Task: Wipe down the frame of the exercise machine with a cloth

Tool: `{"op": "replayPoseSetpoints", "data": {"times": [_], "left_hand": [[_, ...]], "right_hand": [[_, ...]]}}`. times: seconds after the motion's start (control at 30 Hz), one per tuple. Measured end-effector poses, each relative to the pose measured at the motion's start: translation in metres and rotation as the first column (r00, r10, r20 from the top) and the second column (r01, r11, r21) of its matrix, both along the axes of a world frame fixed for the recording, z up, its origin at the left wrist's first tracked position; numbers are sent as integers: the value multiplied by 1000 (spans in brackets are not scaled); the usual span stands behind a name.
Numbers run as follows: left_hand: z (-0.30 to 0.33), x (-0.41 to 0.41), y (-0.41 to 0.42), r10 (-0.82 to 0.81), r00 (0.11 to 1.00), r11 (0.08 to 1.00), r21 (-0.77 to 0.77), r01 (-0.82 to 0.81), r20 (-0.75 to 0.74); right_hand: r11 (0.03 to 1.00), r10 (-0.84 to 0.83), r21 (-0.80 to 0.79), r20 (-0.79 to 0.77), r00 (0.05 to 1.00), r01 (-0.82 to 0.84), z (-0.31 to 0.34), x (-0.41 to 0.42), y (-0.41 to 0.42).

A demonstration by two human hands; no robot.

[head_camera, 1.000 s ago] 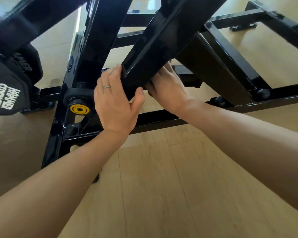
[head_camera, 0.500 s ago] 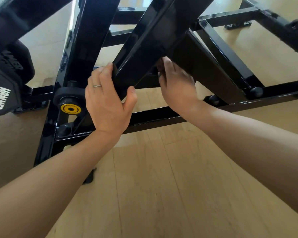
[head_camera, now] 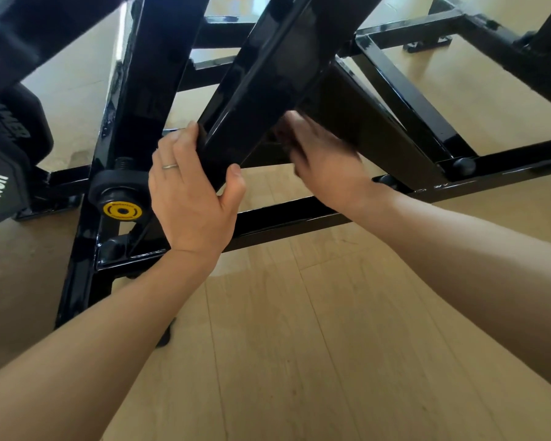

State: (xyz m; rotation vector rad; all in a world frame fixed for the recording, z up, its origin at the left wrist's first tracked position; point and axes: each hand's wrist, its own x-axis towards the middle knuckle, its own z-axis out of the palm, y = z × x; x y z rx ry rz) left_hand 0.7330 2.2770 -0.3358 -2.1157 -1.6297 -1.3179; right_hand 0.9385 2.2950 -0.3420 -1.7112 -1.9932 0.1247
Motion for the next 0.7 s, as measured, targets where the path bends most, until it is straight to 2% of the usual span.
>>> {"op": "replayPoseSetpoints", "data": {"times": [0.07, 0.17, 0.23, 0.37, 0.47, 0.63, 0.7], "left_hand": [[0, 0, 0, 3, 1000, 1000, 6, -3, 0], [1, 3, 0, 16, 1000, 1000, 11, -16, 10], [0, 4, 1, 26, 1000, 999, 22, -26, 5], [-2, 2, 4, 25, 1000, 999, 39, -24, -6], [2, -2, 2, -2, 1000, 1000, 6, 2, -24], [30, 3, -10, -100, 995, 980, -173, 98, -1], [54, 16, -12, -185, 983, 978, -97, 183, -17]], "right_hand": [[994, -92, -54, 1, 996, 92, -6, 6, -3], [975, -215, 56, 20, 976, 214, -10, -12, -5], [979, -156, 133, 15, 988, 153, -7, -29, -5], [985, 59, 144, 221, 973, -93, -6, -59, 9], [986, 67, 122, 329, 942, -113, -8, -61, 11], [978, -203, 86, 145, 968, 193, 8, -33, -12], [977, -208, 52, 87, 974, 205, 14, -28, -37]]}}
